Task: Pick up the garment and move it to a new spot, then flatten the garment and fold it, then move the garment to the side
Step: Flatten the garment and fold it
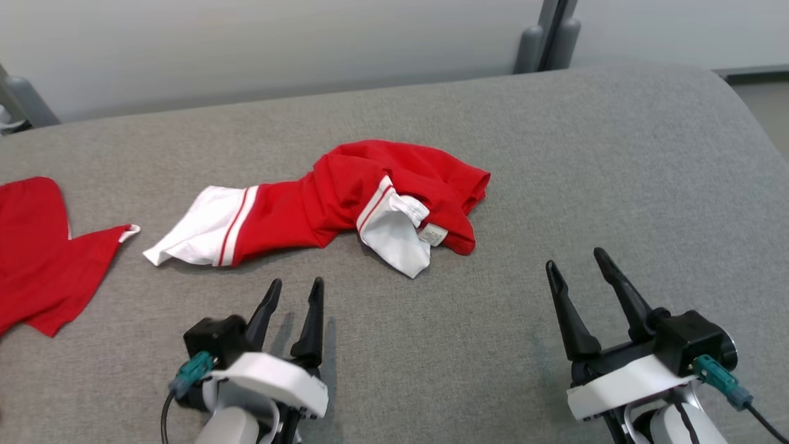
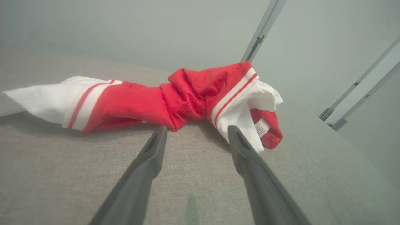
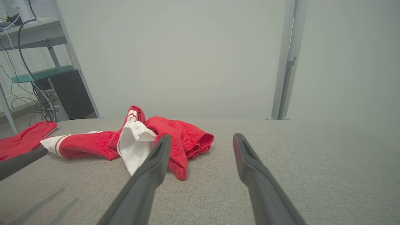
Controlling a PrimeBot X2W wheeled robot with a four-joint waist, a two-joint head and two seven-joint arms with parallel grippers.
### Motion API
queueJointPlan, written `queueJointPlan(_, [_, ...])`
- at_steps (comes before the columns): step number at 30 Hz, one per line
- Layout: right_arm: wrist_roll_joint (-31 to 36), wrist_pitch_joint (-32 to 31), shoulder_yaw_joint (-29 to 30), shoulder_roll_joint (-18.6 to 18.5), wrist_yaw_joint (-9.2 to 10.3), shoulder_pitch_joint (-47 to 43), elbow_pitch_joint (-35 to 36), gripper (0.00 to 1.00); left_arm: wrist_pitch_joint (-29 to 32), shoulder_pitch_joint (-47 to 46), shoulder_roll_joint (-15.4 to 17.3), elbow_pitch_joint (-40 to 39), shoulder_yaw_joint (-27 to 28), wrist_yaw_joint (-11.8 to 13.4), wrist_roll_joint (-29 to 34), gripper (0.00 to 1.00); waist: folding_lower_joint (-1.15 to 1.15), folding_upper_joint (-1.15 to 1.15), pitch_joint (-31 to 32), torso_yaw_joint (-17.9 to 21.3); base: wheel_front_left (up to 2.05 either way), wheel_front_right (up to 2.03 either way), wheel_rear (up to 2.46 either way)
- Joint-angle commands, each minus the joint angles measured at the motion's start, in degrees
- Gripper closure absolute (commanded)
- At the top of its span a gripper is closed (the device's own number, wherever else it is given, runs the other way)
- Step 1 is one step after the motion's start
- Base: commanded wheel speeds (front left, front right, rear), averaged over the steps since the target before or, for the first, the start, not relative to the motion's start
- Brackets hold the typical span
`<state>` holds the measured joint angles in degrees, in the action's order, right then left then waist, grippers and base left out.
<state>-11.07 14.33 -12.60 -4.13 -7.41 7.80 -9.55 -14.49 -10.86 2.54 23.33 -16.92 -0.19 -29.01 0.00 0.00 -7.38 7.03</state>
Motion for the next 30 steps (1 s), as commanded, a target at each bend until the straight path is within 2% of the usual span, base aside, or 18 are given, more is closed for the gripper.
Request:
queueJointPlan(1, [-0.55,0.67,-0.68,-0.4,-0.08,2.17,1.99,0.0,-0.51,-4.2,0.34,0.79,0.19,-0.4,-2.23,0.0,0.0,0.0,-2.27,1.57,0.0,0.0,0.0])
queueJointPlan(8, [-0.41,0.67,-0.05,-0.25,-0.08,4.56,2.91,0.0,0.67,-13.5,0.34,9.98,-8.3,-0.95,-8.9,0.0,0.0,0.0,-7.17,3.58,0.0,0.0,0.0])
queueJointPlan(11, [-0.4,0.67,0.06,-0.13,-0.08,5.57,3.09,0.0,0.6,-17.24,0.34,14.54,-10.57,1.71,-8.97,0.0,0.0,0.0,-8.86,4.05,0.0,0.0,0.0])
queueJointPlan(13, [-0.42,0.67,0.1,-0.03,-0.08,6.14,3.19,0.0,0.55,-18.98,0.34,16.35,-12.18,2.21,-10.44,0.0,0.0,0.0,-9.76,4.26,0.0,0.0,0.0])
queueJointPlan(23, [-0.4,0.67,0.63,0.1,-0.08,7.42,3.56,0.0,-0.17,-21.83,0.34,15.59,-21.38,-0.05,-18.13,0.0,0.0,0.0,-11.65,4.56,0.0,0.0,0.0])
queueJointPlan(30, [-0.44,0.67,0.32,0.13,-0.08,7.89,3.44,0.0,-0.36,-23.58,0.34,16.6,-25.79,0.69,-20.7,0.0,0.0,0.0,-11.87,5.54,0.0,0.0,0.0])
